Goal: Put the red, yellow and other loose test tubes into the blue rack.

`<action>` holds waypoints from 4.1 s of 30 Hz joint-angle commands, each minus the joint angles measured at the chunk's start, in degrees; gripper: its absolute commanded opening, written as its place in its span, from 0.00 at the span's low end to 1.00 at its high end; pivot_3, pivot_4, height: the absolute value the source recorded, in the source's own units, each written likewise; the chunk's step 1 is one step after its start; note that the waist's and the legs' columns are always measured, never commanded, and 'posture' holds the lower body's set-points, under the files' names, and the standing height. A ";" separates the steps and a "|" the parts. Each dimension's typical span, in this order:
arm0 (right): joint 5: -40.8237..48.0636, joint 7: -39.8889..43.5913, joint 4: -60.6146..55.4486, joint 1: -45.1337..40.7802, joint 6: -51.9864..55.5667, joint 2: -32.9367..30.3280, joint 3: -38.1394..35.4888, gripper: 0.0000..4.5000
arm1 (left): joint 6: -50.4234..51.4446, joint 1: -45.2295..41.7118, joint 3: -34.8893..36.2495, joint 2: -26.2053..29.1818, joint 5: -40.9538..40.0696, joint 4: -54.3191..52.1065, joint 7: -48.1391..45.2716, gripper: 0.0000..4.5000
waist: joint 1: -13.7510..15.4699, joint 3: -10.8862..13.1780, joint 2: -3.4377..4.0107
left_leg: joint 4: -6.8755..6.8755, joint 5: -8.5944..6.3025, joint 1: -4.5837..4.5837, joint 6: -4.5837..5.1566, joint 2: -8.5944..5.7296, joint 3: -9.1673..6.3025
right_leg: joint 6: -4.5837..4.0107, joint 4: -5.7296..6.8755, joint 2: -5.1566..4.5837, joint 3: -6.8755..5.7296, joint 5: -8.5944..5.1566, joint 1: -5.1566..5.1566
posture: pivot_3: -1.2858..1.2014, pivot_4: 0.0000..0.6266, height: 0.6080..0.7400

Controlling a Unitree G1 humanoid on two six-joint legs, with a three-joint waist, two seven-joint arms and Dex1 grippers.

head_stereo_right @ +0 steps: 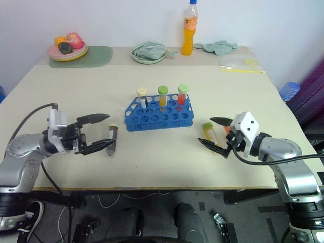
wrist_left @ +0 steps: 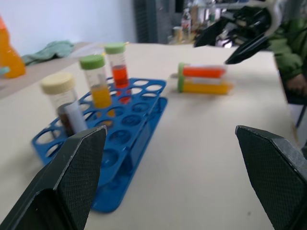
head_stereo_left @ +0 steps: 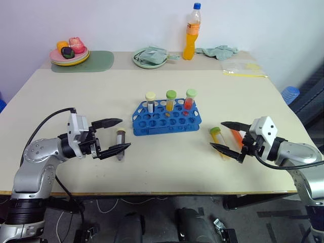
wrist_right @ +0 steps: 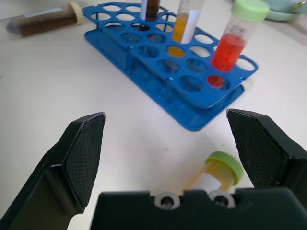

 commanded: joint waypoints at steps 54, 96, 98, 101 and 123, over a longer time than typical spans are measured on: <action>-3.79 -14.94 42.74 -52.24 61.32 -3.14 30.04 1.00 | -6.16 3.01 -1.18 -3.90 -0.07 -2.77 2.81 0.98 | -1.85 -0.01 0.06 | -0.04 -0.04 -0.40 0.08 0.01 0.04 | 0.01 0.00 -0.02 0.04 0.03 -0.48 | 0.52 0.24 1.00; -7.46 -35.11 0.38 -13.24 -10.11 43.36 2.59 0.18 | -4.10 -4.39 -0.39 -0.65 -0.22 1.08 2.86 1.00 | -2.03 0.00 0.13 | -0.03 -0.03 -0.47 0.07 0.01 -0.14 | 0.23 0.07 0.00 -0.12 0.15 -0.46 | 0.52 0.24 1.00; -10.22 -34.21 3.96 -12.02 -15.56 43.58 5.05 0.18 | -3.51 -4.76 -0.41 -0.45 -0.22 0.87 2.93 1.00 | -1.95 0.00 0.13 | -0.03 -0.03 -0.43 0.06 0.02 -0.15 | 0.22 0.09 0.00 -0.12 0.15 -0.45 | 0.52 0.24 1.00; -12.20 -33.87 9.27 -12.94 -21.64 44.26 7.48 0.18 | -3.53 -4.80 -0.19 -0.36 -0.25 1.49 2.62 1.00 | -1.93 0.00 0.13 | -0.04 -0.03 -0.40 0.06 0.02 -0.14 | 0.20 0.08 0.00 -0.12 0.14 -0.42 | 0.52 0.24 1.00; -18.76 -36.34 28.40 -16.71 -35.96 40.94 10.10 0.18 | -3.54 -2.19 1.67 0.57 -0.71 0.85 2.11 1.00 | -1.94 0.01 0.14 | -0.04 -0.02 -0.32 0.05 0.02 -0.12 | 0.04 0.13 0.00 -0.10 0.05 -0.39 | 0.52 0.24 1.00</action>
